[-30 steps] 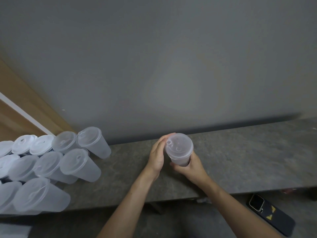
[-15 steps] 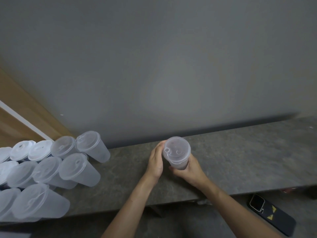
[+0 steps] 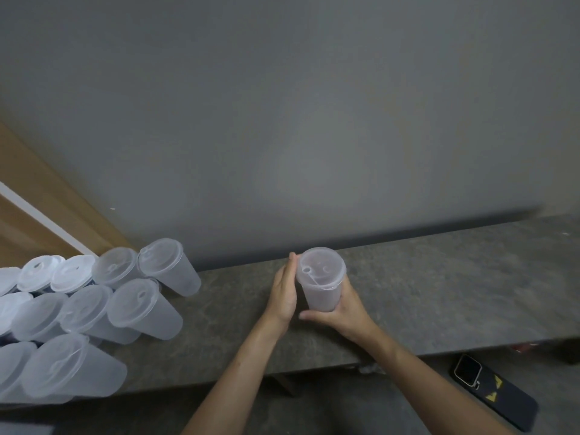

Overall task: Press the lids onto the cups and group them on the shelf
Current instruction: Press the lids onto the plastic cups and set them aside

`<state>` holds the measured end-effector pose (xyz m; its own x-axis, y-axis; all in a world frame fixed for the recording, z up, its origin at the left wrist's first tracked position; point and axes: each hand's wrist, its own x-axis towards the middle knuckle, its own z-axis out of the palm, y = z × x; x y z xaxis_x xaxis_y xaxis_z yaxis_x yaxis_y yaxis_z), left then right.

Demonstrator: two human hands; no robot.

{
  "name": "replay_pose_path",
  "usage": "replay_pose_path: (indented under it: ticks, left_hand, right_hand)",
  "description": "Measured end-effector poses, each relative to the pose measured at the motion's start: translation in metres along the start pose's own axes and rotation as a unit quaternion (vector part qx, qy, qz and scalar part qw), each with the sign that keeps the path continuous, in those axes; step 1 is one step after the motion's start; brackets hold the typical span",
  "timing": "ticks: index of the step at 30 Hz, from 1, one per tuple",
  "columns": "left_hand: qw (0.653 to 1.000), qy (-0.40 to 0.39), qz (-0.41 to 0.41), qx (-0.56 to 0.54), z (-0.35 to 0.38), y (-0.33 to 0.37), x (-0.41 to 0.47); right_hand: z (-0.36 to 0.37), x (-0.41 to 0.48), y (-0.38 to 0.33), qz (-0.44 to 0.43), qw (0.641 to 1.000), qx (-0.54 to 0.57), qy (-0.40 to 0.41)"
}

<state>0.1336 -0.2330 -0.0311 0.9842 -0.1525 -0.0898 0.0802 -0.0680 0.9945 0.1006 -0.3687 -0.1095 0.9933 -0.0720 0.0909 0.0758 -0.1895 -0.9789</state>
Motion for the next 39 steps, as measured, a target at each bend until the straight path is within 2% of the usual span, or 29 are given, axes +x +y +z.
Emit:
replay_pose_path:
  ticks: [2,5,9,15,25,31,36,39]
  left_hand:
    - [0.999,-0.02,-0.024,-0.016,0.001,0.005,0.004]
    - [0.998,0.008,-0.055,-0.027,0.005,0.002,0.005]
    - [0.998,0.054,-0.021,-0.022,0.004,-0.005,-0.006]
    - [1.0,-0.024,-0.014,-0.011,0.004,0.005,0.0]
    - [0.996,0.069,0.04,-0.03,0.013,-0.008,-0.005]
    - [0.999,-0.008,0.033,-0.008,0.007,0.001,0.007]
    - [0.999,-0.013,0.037,0.031,-0.004,-0.017,0.008]
    - [1.0,0.006,0.026,0.003,-0.005,-0.018,0.007]
  right_hand:
    - [0.0,0.0,0.0,0.0,1.0,-0.001,0.005]
    - [-0.002,0.001,0.004,0.001,1.0,-0.017,0.009]
    - [-0.003,-0.001,0.009,0.006,1.0,-0.017,0.005]
    - [0.001,0.001,0.003,0.004,1.0,-0.01,0.005]
    - [0.005,-0.007,-0.001,-0.005,0.998,-0.007,0.069]
    - [0.002,-0.002,0.005,-0.006,0.999,-0.02,0.026]
    - [0.003,0.0,0.0,-0.008,1.0,-0.007,0.026]
    - [0.001,0.0,0.001,-0.001,1.0,-0.012,0.026]
